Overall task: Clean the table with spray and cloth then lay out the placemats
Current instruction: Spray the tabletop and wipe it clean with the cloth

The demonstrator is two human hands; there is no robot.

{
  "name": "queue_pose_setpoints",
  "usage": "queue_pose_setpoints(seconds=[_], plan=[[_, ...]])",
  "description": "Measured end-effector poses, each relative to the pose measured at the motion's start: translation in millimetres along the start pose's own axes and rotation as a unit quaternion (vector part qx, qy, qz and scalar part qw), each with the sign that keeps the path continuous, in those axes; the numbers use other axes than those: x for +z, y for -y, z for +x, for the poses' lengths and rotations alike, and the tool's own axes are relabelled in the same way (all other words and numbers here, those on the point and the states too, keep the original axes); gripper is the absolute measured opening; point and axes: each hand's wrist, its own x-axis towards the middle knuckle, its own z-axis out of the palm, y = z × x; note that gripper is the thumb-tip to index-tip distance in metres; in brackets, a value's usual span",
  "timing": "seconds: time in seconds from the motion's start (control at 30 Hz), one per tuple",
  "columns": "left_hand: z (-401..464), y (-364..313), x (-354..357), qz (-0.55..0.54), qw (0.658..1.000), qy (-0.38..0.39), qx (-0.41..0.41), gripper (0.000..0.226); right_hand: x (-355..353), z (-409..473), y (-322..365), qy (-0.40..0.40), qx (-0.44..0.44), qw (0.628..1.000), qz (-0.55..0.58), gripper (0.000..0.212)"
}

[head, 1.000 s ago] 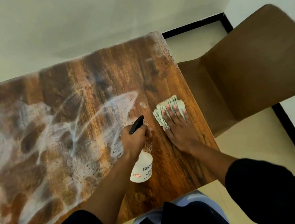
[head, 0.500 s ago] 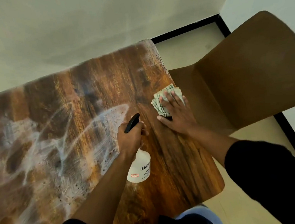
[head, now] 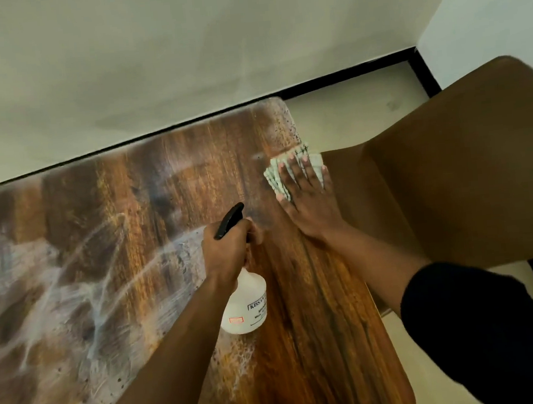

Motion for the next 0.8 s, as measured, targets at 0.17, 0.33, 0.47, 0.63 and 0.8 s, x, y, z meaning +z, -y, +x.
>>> queue_pose_setpoints(seconds=[0.17,0.33,0.47,0.63,0.8], plan=[[18,-9,8,-0.004,1.000,0.005,-0.005,0.016,10,-43,-9,-0.005,-0.015,1.000,-0.011,0.067],[33,-17,11,0.015,1.000,0.006,0.013,0.016,5,-9,-15,-0.010,-0.013,1.000,0.004,0.067],[38,-23,11,0.023,1.000,0.009,0.017,0.018,-9,49,-14,-0.005,0.009,1.000,0.002,0.068],[41,-27,11,0.009,1.000,-0.004,0.004,0.015,-27,98,-6,-0.007,0.026,0.999,0.020,0.065],[37,-25,9,0.011,1.000,-0.006,0.014,0.013,-21,63,6,-0.037,0.033,0.998,0.035,0.065]])
